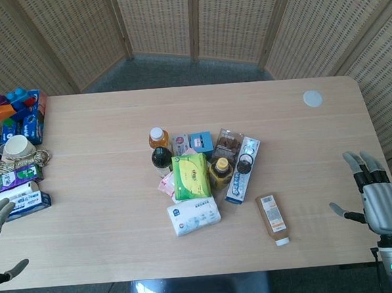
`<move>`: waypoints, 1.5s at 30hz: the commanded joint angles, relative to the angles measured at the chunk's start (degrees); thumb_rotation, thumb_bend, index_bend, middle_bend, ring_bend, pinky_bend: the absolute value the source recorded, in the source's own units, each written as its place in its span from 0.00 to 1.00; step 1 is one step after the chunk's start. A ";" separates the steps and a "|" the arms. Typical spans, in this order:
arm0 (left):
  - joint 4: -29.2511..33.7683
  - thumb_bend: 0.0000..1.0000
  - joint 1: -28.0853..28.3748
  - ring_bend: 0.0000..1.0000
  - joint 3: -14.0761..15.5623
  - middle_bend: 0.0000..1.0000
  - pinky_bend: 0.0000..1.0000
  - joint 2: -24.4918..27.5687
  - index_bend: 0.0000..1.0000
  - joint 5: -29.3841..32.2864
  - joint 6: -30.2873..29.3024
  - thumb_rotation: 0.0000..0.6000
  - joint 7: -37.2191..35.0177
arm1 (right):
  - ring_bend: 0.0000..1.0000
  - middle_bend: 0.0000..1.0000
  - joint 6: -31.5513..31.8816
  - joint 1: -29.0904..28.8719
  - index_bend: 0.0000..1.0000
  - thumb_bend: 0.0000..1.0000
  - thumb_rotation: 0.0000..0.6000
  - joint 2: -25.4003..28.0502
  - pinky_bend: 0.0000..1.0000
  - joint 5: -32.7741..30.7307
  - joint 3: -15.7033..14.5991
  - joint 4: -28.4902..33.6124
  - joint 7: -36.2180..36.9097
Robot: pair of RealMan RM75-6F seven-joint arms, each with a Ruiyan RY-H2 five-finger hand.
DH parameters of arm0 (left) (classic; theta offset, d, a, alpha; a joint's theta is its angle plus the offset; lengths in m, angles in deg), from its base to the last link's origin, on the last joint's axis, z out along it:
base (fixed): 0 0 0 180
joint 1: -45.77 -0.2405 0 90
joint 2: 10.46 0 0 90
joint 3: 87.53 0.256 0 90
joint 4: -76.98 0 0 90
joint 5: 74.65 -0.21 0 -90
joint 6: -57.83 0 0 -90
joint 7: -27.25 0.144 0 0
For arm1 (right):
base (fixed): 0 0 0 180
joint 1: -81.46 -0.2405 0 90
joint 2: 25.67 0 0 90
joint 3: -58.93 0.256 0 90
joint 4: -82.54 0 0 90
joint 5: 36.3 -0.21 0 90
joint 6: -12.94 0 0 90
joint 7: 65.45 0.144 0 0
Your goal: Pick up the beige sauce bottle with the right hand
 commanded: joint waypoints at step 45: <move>1.15 0.00 0.61 0.00 -0.80 0.00 0.00 -2.84 0.00 3.03 3.48 1.00 6.97 | 0.00 0.00 -17.41 -6.53 0.00 0.00 1.00 -14.22 0.00 -3.86 -3.88 -7.02 -1.93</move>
